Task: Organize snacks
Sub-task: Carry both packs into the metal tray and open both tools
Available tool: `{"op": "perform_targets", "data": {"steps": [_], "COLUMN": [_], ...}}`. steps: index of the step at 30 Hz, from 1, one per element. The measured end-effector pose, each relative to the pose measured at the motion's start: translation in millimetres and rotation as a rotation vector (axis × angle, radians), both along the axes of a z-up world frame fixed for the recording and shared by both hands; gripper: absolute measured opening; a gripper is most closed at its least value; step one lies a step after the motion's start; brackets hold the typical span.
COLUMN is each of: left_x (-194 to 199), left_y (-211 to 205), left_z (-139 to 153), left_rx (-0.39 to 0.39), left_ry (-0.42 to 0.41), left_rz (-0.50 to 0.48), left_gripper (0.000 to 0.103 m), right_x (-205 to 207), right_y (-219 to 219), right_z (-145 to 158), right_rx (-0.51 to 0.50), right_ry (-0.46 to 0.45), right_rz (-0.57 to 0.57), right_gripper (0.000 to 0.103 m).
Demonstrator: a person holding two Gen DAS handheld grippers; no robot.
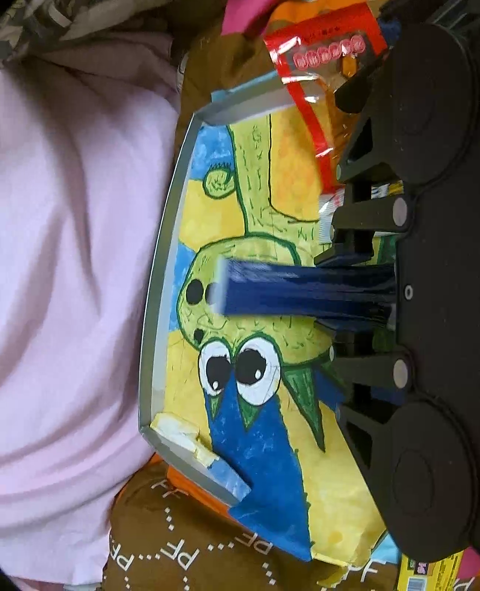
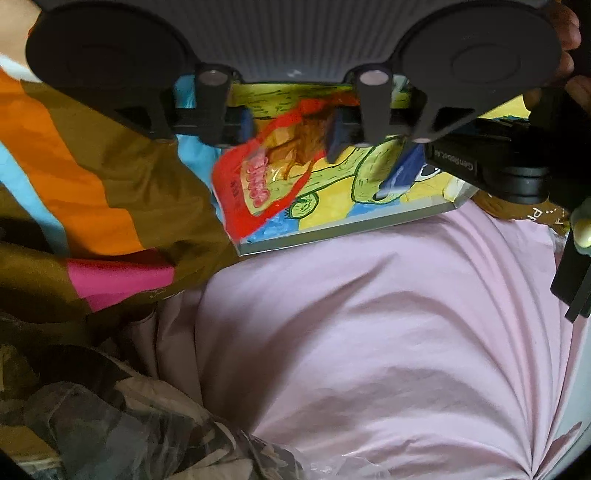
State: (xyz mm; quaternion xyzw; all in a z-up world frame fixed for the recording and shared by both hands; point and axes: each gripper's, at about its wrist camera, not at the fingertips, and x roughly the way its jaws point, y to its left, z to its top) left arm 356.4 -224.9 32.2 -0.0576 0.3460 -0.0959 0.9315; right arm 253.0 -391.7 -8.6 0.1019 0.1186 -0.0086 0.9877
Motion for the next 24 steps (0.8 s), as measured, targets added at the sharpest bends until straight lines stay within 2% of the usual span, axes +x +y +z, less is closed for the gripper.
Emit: {"op": "perform_targets", "data": {"steps": [2, 11, 15, 21, 24], "left_x": [-0.1, -6.6, -11.1, -22.7, -33.8], "left_y": [1.9, 13.1, 23.1, 32.8, 36.8], "left_z": [0.6, 2.6, 7.5, 18.3, 25.4], "left_rx": [0.002, -0.006, -0.027, -0.028, -0.019], "left_ry": [-0.001, -0.012, -0.021, -0.036, -0.052], "left_rz": [0.006, 0.042, 0.067, 0.079, 0.083], "left_gripper": [0.037, 0.063, 0.074, 0.083, 0.087], "right_x": [0.5, 1.1, 0.0, -1.7, -6.5], "right_y": [1.3, 23.3, 28.2, 38.7, 40.3], "right_z": [-0.2, -1.7, -1.1, 1.4, 5.2], "right_rx": [-0.019, -0.164, -0.214, -0.337, -0.345], "right_ry": [-0.005, -0.014, -0.019, -0.018, -0.027], "right_rz": [-0.008, 0.000, -0.024, -0.148, -0.181], "right_gripper": [0.068, 0.100, 0.102, 0.103, 0.103]}}
